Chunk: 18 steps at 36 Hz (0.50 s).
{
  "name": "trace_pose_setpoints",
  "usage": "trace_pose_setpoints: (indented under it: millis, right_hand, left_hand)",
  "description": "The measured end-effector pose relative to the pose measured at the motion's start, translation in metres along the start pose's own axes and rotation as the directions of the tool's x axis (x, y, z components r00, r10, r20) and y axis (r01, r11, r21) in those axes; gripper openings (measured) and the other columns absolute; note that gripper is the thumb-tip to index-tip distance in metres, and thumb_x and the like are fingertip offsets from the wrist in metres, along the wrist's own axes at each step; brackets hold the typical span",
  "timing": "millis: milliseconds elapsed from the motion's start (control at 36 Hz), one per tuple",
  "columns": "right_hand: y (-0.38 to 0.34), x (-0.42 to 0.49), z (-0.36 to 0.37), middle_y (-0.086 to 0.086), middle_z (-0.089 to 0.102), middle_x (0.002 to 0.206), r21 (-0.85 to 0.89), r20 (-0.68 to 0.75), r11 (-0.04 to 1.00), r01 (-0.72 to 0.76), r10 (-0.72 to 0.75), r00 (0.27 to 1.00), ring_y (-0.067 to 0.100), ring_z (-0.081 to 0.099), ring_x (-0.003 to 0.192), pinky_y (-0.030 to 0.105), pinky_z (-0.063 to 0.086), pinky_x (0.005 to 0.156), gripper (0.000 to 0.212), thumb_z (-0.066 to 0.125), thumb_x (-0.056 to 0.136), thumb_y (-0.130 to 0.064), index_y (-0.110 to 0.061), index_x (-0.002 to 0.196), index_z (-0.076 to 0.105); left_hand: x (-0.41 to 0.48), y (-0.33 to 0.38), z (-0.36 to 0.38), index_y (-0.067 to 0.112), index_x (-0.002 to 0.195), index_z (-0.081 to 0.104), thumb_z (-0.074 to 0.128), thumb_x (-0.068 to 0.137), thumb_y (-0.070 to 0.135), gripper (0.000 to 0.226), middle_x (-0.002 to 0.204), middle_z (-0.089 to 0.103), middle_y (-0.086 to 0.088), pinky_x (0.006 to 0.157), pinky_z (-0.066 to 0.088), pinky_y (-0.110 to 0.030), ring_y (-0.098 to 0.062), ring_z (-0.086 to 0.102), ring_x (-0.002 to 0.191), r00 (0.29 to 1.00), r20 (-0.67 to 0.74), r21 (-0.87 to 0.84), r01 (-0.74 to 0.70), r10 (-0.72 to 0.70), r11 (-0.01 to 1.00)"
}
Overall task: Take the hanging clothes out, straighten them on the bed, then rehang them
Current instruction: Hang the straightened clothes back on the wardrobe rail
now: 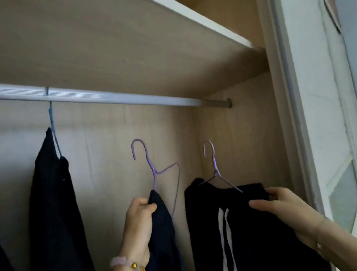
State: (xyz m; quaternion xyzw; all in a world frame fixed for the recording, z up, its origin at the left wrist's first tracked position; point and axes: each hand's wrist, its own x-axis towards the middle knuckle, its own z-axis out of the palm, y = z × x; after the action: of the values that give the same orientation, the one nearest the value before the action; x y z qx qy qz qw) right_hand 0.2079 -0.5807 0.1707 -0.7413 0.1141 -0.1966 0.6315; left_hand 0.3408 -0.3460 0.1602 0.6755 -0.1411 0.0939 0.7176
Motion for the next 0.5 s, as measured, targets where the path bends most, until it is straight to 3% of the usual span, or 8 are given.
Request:
trace_pose_setpoints:
  millis: [139, 250, 500]
  right_hand:
    - [-0.040, 0.057, 0.010, 0.018, 0.074, 0.085, 0.094, 0.024, 0.984, 0.152, -0.155, 0.988, 0.027, 0.072, 0.074, 0.029, 0.061, 0.061, 0.007, 0.064, 0.088, -0.002, 0.000, 0.095, 0.067]
    - [-0.076, 0.108, 0.016, 0.025, 0.070, 0.102, 0.187, 0.025, 0.962, 0.200, -0.208, 0.978, 0.036, 0.070, 0.093, 0.039, 0.058, 0.080, 0.028, 0.068, 0.086, -0.005, 0.006, 0.111, 0.063]
    - [-0.136, 0.189, 0.028, 0.023, 0.061, 0.121, 0.223, 0.073, 0.930, 0.292, -0.315, 0.946, 0.037, 0.062, 0.108, 0.044, 0.053, 0.090, 0.053, 0.070, 0.084, -0.008, 0.007, 0.129, 0.047]
  left_hand:
    - [0.024, 0.021, -0.006, 0.012, 0.073, 0.052, 0.051, 0.093, 0.006, 0.021, 0.080, 0.055, -0.015, 0.068, 0.038, -0.033, -0.026, 0.053, 0.078, 0.996, -0.045, 0.109, -0.073, 0.078, 0.991]
    - [0.038, 0.049, -0.010, 0.012, 0.072, 0.052, 0.049, 0.094, 0.005, 0.023, 0.076, 0.055, -0.013, 0.064, 0.040, -0.031, -0.025, 0.052, 0.072, 0.983, -0.113, 0.207, -0.122, 0.148, 0.971]
    - [0.056, 0.094, -0.014, 0.011, 0.071, 0.055, 0.052, 0.091, 0.001, 0.023, 0.073, 0.055, -0.008, 0.060, 0.037, -0.026, -0.020, 0.052, 0.070, 0.929, -0.253, 0.427, -0.141, 0.269, 0.893]
